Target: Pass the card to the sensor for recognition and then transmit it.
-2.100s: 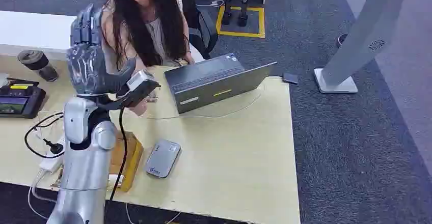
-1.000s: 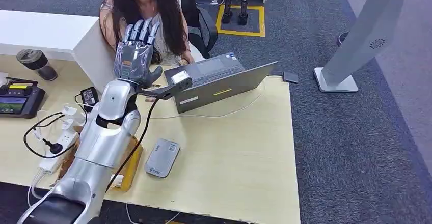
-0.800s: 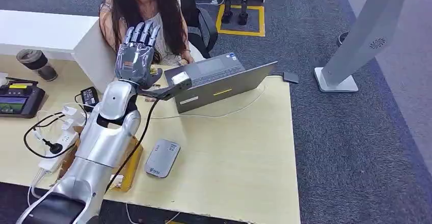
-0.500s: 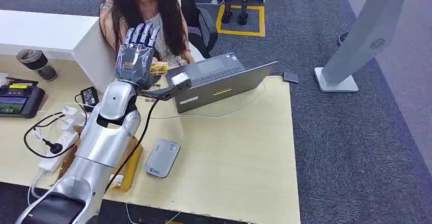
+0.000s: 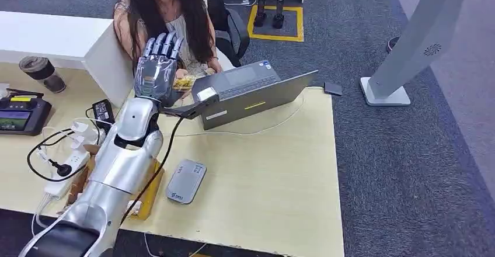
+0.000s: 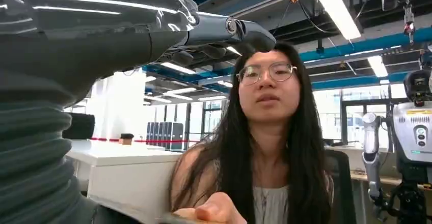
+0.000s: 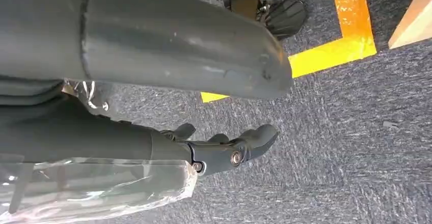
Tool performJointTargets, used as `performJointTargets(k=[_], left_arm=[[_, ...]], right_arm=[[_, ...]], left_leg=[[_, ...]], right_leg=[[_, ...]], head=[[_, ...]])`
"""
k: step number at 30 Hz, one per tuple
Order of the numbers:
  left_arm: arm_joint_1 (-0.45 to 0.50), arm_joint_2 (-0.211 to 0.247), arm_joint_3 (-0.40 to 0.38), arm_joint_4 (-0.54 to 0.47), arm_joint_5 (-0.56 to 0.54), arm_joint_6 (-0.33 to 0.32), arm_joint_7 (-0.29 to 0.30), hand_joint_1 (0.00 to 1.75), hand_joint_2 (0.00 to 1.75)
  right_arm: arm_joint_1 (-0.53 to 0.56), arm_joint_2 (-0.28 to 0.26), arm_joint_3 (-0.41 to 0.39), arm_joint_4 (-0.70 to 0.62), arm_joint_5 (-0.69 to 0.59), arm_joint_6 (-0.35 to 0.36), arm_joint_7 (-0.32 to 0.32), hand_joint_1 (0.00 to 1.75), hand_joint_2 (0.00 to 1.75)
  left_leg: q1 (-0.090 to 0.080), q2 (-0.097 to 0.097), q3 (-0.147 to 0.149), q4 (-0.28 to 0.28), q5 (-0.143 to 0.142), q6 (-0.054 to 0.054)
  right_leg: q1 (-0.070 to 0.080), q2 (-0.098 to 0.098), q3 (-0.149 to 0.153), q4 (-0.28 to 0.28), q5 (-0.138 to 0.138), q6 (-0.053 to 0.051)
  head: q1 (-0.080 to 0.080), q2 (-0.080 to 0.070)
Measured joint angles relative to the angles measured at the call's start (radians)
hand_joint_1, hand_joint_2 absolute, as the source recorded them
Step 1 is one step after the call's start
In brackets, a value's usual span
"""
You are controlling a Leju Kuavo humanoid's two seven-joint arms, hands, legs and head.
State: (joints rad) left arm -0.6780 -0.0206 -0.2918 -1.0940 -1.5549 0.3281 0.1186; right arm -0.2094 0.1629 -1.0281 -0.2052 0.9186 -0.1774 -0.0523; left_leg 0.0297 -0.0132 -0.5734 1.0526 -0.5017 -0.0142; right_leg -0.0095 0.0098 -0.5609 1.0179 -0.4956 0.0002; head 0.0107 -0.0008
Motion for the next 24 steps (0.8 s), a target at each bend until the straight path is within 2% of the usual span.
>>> performJointTargets(k=[7,24], left_arm=[[0.01,-0.011,-0.005,0.03,0.009,0.016,-0.035,1.75,1.75],[0.019,-0.019,-0.006,0.03,0.024,0.019,-0.063,1.75,1.75]], right_arm=[[0.0,0.0,0.005,0.0,0.002,0.0,0.002,0.0,0.0],[0.001,0.0,0.024,0.0,0.018,0.0,0.003,0.0,0.0]], left_leg=[[0.0,0.0,0.0,0.0,0.0,0.0],[0.0,0.0,0.0,0.0,0.0,0.0]], right_leg=[[0.0,0.0,0.0,0.0,0.0,0.0],[0.0,0.0,0.0,0.0,0.0,0.0]], head=[[0.0,0.0],[0.0,0.0]])
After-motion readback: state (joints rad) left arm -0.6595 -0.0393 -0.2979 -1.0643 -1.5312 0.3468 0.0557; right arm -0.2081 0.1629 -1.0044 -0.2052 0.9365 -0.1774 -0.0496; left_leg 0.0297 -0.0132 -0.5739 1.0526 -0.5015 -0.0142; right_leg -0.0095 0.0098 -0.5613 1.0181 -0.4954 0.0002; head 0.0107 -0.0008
